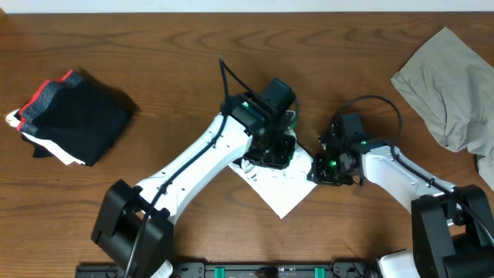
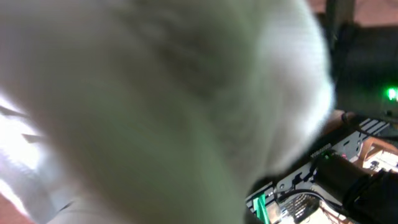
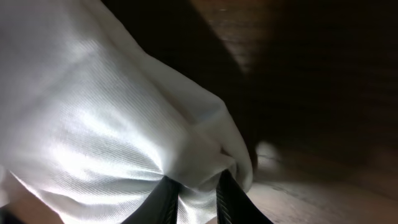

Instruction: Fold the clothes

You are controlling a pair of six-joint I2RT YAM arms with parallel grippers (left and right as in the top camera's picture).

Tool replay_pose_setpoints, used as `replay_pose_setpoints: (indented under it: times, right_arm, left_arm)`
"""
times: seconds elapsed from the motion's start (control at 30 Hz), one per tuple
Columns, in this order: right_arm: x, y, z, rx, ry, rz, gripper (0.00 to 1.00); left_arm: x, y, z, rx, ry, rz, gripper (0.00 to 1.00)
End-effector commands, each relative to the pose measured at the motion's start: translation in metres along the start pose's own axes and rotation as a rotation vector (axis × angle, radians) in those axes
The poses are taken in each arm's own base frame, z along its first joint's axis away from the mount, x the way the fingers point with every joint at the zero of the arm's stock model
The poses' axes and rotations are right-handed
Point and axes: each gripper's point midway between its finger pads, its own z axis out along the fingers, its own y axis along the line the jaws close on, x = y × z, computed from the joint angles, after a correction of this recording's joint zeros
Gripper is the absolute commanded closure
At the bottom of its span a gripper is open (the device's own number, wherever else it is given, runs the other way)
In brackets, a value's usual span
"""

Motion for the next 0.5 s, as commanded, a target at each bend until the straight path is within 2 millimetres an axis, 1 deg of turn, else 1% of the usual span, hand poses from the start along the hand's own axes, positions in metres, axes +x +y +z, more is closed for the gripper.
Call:
replay_pose_setpoints:
  times: [0.0, 0.23, 0.33, 0.37, 0.47]
  right_arm:
    - [0.013, -0.01, 0.017, 0.038, 0.06, 0.034, 0.8]
    - [0.013, -0.011, 0.018, 0.04, 0.061, 0.035, 0.8]
    - [0.013, -0.011, 0.018, 0.041, 0.061, 0.035, 0.8]
    - [0.013, -0.011, 0.018, 0.04, 0.061, 0.035, 0.8]
    - [0.013, -0.011, 0.018, 0.041, 0.062, 0.035, 0.8]
  left_arm:
    - [0.006, -0.015, 0.003, 0.002, 0.011, 0.055, 0.83]
    - [0.018, -0.031, 0.012, -0.015, 0.021, 0.121, 0.83]
    - [0.022, -0.035, 0.014, -0.015, 0.028, 0.136, 0.67]
    - [0.023, -0.037, 0.015, -0.015, 0.03, 0.139, 0.64]
    - [0.025, -0.039, 0.016, -0.014, 0.033, 0.146, 0.59]
